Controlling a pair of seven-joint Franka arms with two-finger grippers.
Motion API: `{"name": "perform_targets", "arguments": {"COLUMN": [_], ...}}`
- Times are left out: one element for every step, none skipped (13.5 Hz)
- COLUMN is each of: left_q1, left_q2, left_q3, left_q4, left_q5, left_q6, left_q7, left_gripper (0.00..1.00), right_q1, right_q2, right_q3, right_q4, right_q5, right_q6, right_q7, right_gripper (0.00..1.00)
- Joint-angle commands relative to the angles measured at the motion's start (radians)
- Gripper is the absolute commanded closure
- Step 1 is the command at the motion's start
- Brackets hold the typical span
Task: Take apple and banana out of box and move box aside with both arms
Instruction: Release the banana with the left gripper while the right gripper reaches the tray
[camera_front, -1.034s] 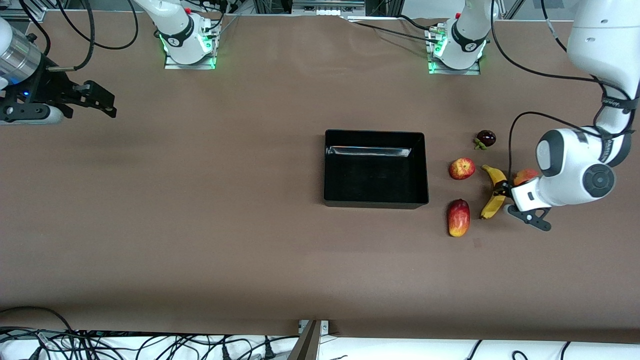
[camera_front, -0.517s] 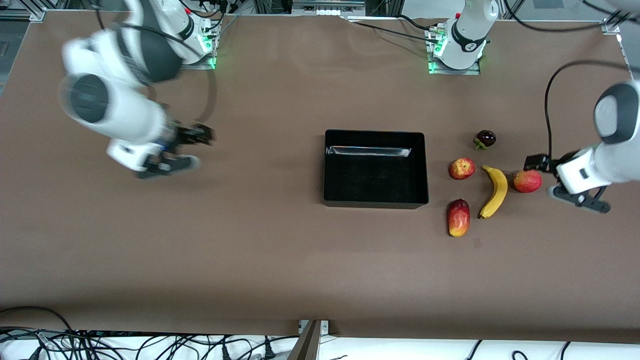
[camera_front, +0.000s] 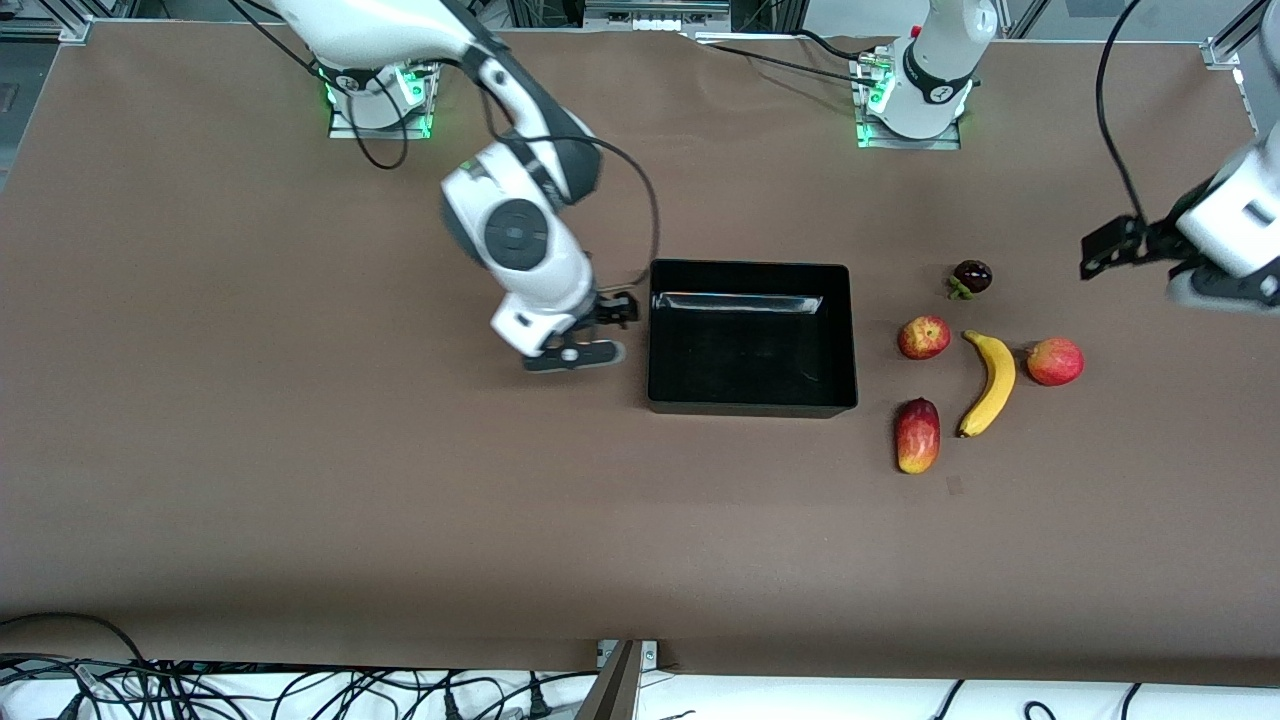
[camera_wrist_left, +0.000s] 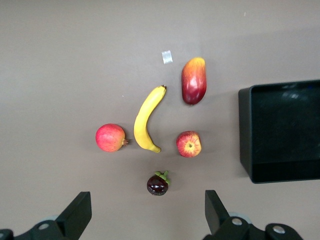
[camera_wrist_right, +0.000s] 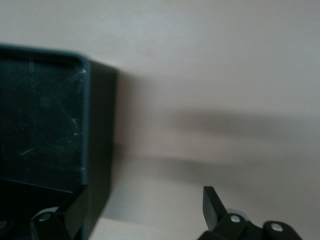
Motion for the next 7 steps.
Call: {"name": "perform_targets", "arguments": {"left_q1": [-0.055, -0.058, -0.058, -0.06, -0.06, -0.06, -0.06], "left_q2": [-0.067, -0.065, -0.064, -0.055, -0.053, -0.051, -0.051], "left_q3": [0.052, 0.057, 0.055, 0.049, 0.046, 0.046, 0.04], "left_q4": [-0.077, -0.074, -0.074, -0.063, -0.058, -0.058, -0.058], "left_q5": [-0.013, -0.011, -0.014, -0.031, -0.071, -0.077, -0.074], "left_q6": [0.001, 0.0, -0.005, -0.005, -0.009, -0.011, -0.011], "left_q7": [-0.026, -0.026, -0.026, -0.031, -0.061, -0.063, -0.061], "left_gripper": [0.0, 0.0, 0.0, 0.0, 0.0, 0.0, 0.0], "right_q1": [0.054, 0.076, 0.098, 0.126, 0.138, 0.137, 0.129], "right_q2": [0.077, 0.095, 0.121, 0.147, 0.166, 0.175, 0.175], "right_q3": [-0.013, -0.014, -0.025, -0.034, -0.047, -0.047, -0.048], "right_q4": [0.078, 0.078, 0.078, 0.079, 0.078, 0.079, 0.079], "right_q5": [-0.012, -0.031, -0.075, -0.125, -0.156, -0.158, -0.156], "right_q6": [0.036, 0.044, 0.053, 0.076, 0.102, 0.113, 0.125], "right_q7": [0.048, 0.063, 0.092, 0.133, 0.144, 0.141, 0.134], "right_gripper": [0.0, 0.0, 0.0, 0.0, 0.16, 0.41, 0.72]}}
